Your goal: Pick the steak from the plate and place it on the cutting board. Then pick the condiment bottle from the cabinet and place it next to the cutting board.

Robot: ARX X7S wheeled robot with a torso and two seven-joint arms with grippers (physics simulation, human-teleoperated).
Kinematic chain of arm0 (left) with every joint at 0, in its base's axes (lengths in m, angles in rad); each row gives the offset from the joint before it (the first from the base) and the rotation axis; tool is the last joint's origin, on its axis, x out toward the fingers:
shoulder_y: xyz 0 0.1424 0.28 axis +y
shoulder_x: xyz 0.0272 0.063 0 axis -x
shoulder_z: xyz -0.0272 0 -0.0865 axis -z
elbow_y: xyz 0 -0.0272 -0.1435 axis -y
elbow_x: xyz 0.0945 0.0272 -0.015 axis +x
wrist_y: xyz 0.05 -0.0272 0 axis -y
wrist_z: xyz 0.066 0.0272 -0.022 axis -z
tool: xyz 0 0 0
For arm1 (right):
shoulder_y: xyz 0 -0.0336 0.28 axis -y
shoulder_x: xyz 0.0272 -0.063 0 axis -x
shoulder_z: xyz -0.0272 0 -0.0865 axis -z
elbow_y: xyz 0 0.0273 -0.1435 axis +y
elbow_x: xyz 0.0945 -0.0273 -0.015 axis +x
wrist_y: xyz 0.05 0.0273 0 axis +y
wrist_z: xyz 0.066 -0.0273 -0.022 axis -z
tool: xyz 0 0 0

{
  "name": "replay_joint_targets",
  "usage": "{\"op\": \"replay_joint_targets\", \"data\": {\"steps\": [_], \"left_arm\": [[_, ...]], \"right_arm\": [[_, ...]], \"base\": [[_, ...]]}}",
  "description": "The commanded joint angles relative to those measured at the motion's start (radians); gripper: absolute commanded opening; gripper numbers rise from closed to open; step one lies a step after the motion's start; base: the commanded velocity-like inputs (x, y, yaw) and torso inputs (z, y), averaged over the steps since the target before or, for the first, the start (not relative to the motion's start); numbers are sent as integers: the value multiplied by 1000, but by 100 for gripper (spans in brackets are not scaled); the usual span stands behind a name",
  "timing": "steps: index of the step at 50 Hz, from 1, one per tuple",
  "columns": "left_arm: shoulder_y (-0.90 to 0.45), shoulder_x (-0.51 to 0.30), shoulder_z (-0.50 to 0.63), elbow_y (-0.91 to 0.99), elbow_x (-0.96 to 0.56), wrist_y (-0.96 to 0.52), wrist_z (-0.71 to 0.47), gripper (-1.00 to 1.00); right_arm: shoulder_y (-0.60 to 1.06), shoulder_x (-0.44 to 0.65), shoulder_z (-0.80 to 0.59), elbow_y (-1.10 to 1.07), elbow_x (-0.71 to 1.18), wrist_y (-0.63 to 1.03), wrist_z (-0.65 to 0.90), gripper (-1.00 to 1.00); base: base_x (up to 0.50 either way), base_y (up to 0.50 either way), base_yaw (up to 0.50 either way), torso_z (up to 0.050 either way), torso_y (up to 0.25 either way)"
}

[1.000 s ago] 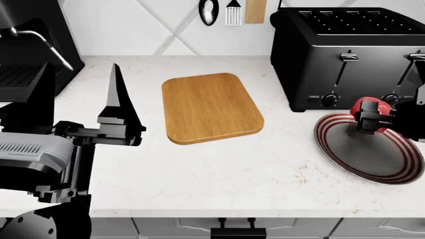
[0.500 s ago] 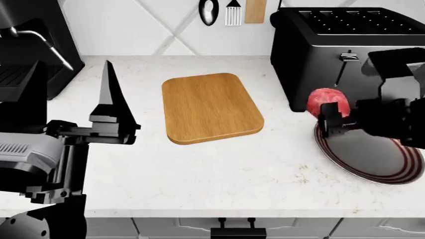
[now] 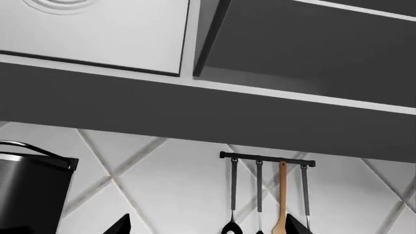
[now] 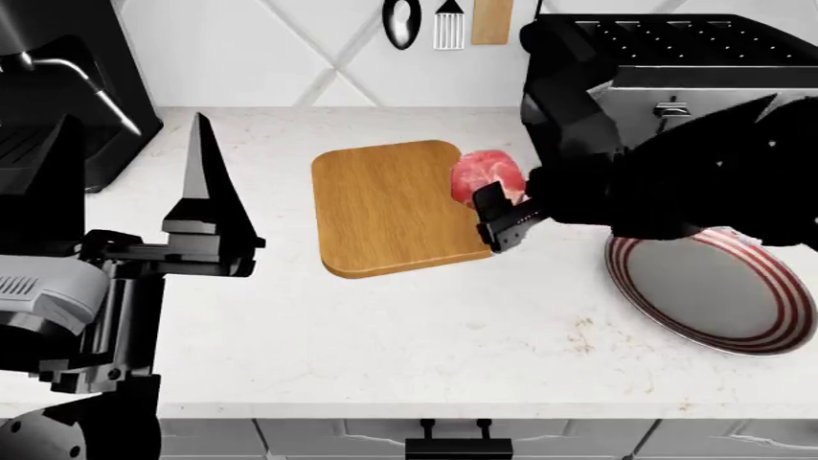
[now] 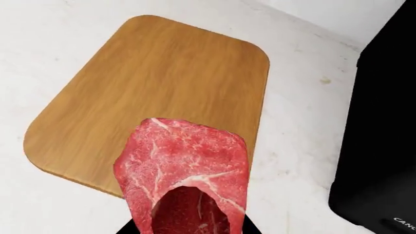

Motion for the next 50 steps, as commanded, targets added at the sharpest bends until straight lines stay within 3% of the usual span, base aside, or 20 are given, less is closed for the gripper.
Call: {"op": "replay_joint_targets", "data": {"steps": [1,8,12,25,43,44,50], "left_arm": [[1,-7,-8,9,-18,-2,-6,100],[-1,-10,-17,9,-30,-2,-10,100],[-1,-12,-20,9,-35,-3,-13,100],[-2,-19,-28,17,-48,-6,-22,100],[-2,-25,-27,16,-52,-1,-27,100],[-1,-25,-26,16,-52,-1,-26,100],[-1,-26,-23,15,-52,2,-26,100]], "right_arm": [[-27,-264,-36,298,-160,-68,-195,-100],[-44,-453,-72,625,-240,-134,-367,-100],[-69,-612,-105,947,-297,-191,-533,-100],[-136,-620,3,920,-393,-169,-495,-100],[-194,-620,22,910,-399,-168,-508,-100],[-194,-620,22,911,-399,-168,-510,100],[-194,-620,22,912,-395,-169,-513,100]], "base": [[0,0,0,0,0],[0,0,0,0,1],[0,0,0,0,0],[0,0,0,0,0],[0,0,0,0,1],[0,0,0,0,0],[0,0,0,0,0]]}}
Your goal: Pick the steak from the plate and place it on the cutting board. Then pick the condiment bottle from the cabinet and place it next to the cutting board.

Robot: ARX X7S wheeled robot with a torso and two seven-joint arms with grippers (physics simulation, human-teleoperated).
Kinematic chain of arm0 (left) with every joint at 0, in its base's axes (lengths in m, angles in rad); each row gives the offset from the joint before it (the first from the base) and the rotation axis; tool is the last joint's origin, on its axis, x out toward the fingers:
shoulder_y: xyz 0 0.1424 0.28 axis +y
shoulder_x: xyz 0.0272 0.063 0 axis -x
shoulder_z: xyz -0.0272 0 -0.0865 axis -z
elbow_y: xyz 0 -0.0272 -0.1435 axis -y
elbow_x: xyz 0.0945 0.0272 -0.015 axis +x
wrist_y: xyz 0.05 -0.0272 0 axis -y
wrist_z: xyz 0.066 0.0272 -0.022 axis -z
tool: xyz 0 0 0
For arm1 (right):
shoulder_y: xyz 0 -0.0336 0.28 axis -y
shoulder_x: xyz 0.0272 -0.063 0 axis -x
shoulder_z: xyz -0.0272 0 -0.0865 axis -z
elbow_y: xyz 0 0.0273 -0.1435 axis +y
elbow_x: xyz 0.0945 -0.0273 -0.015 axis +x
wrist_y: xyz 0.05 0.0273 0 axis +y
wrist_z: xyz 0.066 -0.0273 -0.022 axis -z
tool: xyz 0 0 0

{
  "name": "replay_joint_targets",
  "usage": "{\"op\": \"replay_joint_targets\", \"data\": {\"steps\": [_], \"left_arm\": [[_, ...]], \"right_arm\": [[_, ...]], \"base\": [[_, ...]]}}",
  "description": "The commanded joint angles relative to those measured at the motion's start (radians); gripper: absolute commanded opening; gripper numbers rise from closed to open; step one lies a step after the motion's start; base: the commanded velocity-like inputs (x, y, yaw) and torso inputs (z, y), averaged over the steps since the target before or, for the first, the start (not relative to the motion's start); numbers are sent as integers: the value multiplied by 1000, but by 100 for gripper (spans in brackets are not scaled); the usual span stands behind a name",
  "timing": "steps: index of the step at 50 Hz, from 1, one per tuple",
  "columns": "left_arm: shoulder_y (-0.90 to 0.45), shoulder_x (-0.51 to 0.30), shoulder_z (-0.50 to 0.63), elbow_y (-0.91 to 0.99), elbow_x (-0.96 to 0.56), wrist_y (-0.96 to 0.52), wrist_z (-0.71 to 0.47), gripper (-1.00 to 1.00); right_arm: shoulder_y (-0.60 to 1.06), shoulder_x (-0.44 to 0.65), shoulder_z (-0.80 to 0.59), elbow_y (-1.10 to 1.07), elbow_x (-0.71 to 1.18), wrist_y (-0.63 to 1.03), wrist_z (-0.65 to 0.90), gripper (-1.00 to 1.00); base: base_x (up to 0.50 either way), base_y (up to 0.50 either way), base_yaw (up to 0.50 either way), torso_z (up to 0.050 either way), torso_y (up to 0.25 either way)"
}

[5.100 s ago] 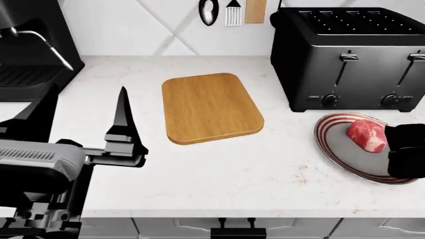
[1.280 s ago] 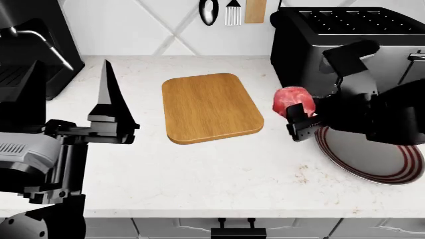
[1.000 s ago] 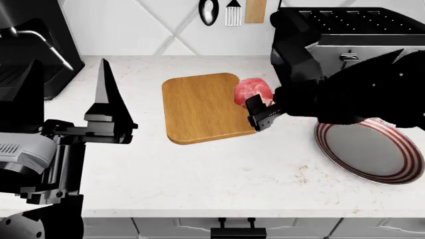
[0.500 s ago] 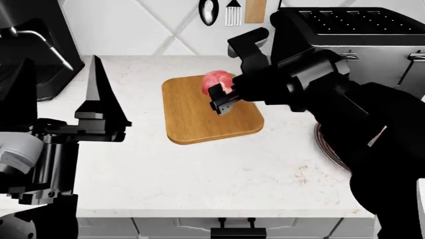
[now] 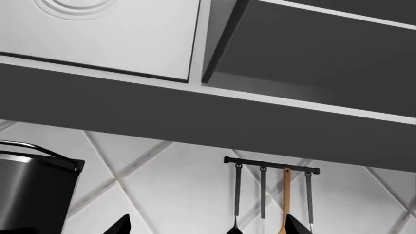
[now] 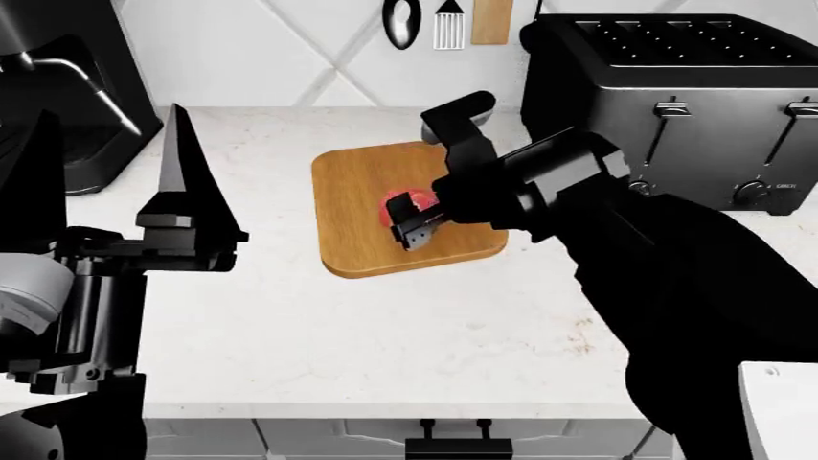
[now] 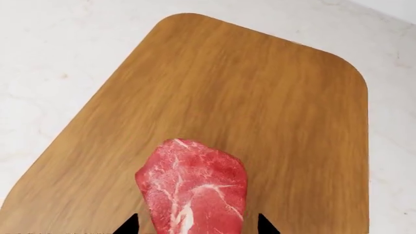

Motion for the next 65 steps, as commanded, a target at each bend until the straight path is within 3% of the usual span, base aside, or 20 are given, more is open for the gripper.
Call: {"op": "replay_joint_targets", "data": {"steps": [1,13,30,35,40,45,52,59,65], "left_arm": [[0,-3,3,-2,-2,4,-1,100],[1,-6,10,-3,-3,5,-3,100],[-53,-1,32,-61,28,-49,-45,100],[-191,20,49,-107,5,-176,-110,100],[-391,89,34,-214,-57,-287,-193,100],[-655,173,45,-469,-48,-363,-262,100],[-918,246,90,-824,-5,-308,-202,100],[-1068,275,181,-1063,47,-282,-114,100],[-1245,330,224,-1494,86,-128,29,100]], "right_arm": [[-14,-7,12,8,-15,-5,-16,100],[-6,-7,16,15,-3,-11,-26,100],[167,9,37,45,39,-41,-20,100],[187,224,121,-369,132,-2,238,100],[172,414,197,-723,204,-21,460,100],[123,582,277,-1008,258,-94,635,100],[94,801,362,-1376,303,-166,868,100],[147,903,421,-1542,337,-169,976,100],[192,968,464,-1651,368,-169,1057,100]], "base": [[0,0,0,0,0],[0,0,0,0,0],[0,0,0,0,0],[0,0,0,0,0],[0,0,0,0,0],[0,0,0,0,0],[0,0,0,0,0],[0,0,0,0,0],[0,0,0,0,0]]}}
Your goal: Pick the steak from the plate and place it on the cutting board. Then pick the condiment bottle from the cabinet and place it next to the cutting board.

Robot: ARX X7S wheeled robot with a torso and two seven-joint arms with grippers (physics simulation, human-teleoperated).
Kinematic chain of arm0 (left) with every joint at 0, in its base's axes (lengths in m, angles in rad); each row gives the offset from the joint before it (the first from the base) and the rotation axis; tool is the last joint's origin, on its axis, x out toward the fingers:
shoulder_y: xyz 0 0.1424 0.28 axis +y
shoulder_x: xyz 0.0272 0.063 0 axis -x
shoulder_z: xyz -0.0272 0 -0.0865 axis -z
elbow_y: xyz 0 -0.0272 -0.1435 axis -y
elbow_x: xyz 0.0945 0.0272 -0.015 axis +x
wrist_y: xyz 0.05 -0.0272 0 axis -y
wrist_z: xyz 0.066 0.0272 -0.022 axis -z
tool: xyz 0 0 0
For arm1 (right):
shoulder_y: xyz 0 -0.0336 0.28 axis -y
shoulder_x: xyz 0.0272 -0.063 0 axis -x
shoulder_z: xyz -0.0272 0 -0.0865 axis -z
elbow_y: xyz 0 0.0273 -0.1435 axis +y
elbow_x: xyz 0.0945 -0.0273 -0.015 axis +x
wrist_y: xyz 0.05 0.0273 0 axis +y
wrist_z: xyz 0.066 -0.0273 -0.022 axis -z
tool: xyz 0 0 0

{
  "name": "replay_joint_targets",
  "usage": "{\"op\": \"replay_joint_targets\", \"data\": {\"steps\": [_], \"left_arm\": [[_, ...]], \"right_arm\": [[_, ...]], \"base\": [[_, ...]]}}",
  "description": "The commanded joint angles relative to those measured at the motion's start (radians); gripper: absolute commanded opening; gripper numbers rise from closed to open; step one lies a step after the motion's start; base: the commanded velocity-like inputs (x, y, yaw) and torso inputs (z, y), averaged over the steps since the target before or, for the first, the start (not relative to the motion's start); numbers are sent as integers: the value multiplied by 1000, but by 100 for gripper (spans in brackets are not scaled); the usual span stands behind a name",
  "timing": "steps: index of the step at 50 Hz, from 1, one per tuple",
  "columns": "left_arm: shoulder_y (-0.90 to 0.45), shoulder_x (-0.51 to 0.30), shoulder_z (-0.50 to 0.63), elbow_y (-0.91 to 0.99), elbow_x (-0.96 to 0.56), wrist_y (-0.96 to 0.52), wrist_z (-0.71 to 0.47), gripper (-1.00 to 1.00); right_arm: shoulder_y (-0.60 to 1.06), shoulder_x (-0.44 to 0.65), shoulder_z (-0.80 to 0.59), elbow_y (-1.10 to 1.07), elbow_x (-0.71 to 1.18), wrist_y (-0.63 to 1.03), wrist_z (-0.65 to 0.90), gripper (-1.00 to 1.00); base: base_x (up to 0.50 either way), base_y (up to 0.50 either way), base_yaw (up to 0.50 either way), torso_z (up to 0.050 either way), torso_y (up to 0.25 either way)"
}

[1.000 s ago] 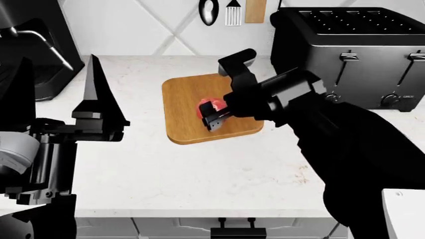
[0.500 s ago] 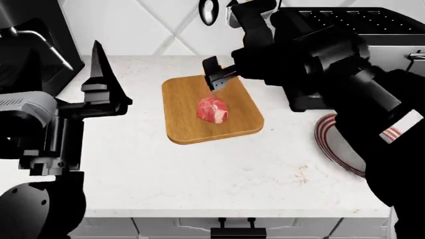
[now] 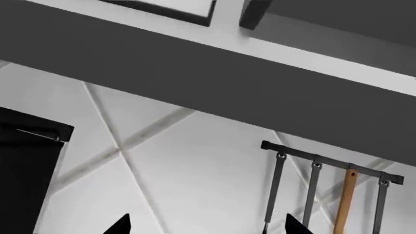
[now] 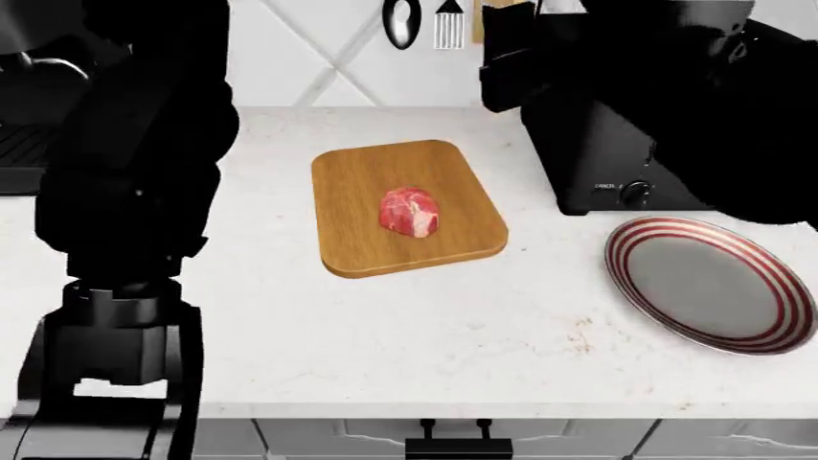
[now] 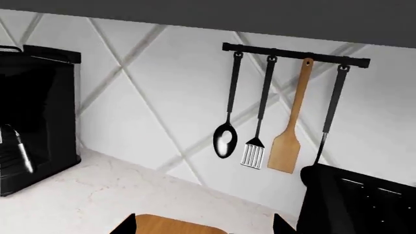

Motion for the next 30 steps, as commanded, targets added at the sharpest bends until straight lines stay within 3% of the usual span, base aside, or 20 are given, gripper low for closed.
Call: {"op": "replay_joint_targets", "data": {"steps": [1,4,7,18,30], "left_arm": [[-344,102,86,-674,67,179,172,100],[-444,125,159,-962,2,328,211,100],[-473,126,298,-1072,-149,396,204,100],[-435,125,223,-1074,-66,403,213,100],[-467,125,230,-1074,-83,419,238,100]], "right_arm": [[51,189,102,-318,63,-32,213,100],[62,219,122,-360,62,-43,243,100],[74,242,143,-388,61,-56,264,100],[176,284,177,-416,123,19,324,100],[259,269,183,-380,150,108,322,100]], "base": [[0,0,0,0,0],[0,0,0,0,0],[0,0,0,0,0],[0,-12,0,0,0],[309,-471,0,0,0]]}}
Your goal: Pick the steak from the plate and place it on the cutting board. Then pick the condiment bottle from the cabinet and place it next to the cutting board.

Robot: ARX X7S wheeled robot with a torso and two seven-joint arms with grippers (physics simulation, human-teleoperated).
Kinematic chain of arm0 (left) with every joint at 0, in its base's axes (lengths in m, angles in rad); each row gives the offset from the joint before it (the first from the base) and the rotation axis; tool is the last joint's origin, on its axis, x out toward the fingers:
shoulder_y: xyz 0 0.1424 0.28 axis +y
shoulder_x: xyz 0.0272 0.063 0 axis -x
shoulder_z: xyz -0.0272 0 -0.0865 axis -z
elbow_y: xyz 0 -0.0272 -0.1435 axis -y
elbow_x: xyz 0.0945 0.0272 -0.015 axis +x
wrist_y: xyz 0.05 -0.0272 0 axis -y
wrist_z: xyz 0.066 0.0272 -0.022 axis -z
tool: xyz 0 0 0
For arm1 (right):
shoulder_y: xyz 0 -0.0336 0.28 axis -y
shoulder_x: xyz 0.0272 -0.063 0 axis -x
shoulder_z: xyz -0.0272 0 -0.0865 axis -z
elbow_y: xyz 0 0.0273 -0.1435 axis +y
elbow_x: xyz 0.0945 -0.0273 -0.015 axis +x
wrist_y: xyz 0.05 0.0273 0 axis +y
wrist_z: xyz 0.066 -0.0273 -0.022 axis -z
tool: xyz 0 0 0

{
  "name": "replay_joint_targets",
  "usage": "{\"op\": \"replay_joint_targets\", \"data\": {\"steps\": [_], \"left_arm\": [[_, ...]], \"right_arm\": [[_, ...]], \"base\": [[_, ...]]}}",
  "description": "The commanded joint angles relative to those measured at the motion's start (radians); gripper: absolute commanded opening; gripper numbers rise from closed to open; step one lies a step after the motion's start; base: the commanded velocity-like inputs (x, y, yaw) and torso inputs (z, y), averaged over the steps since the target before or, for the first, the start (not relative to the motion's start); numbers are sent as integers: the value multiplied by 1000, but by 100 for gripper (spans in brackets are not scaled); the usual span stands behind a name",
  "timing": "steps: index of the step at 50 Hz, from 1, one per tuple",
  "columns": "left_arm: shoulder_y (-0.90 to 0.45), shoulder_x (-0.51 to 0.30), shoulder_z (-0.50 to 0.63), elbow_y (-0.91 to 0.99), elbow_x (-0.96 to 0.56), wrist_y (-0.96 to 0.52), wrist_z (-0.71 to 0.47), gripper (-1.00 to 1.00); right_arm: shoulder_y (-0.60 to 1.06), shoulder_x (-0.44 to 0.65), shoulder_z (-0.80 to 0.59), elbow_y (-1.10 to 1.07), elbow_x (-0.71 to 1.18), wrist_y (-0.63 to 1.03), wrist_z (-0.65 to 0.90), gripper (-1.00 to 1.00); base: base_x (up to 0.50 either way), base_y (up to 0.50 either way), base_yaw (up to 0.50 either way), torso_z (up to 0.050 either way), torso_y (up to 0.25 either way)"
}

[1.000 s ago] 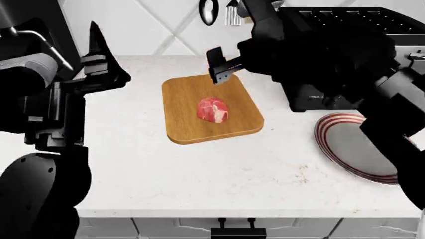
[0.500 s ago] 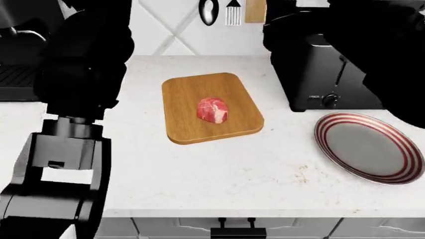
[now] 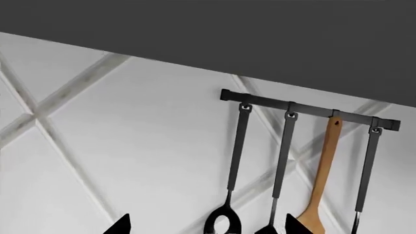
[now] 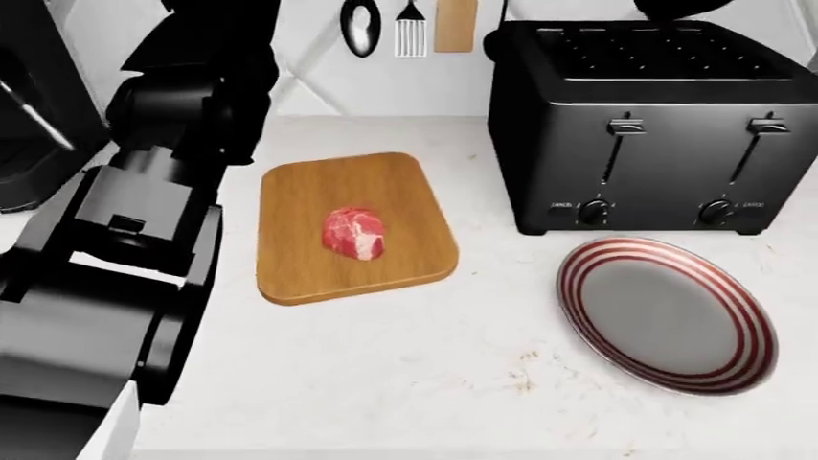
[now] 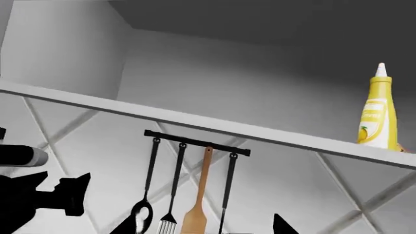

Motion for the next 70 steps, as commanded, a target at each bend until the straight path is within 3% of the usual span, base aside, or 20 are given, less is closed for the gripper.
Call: {"op": "replay_joint_targets", "data": {"steps": [1,17,25,49,60,70], "left_arm": [[-45,8,18,-63,-21,37,28,100],[-59,7,150,-63,-149,63,34,100],[-57,7,118,-63,-117,57,33,100],[0,7,50,-63,-18,91,11,100],[66,7,-74,-63,100,148,14,100],[118,7,-160,-63,168,140,18,100]], "right_arm": [[69,15,18,-6,34,61,25,100],[46,17,18,-5,36,59,26,100],[54,13,14,-4,34,79,34,100],[43,18,33,-3,58,71,16,100],[80,-18,59,41,62,63,1,100],[67,32,100,-59,82,4,93,100]], "base": [[387,-438,0,0,0],[358,-479,0,0,1],[412,-372,0,0,0],[499,-17,0,0,0],[0,0,0,0,0],[0,0,0,0,0]]}}
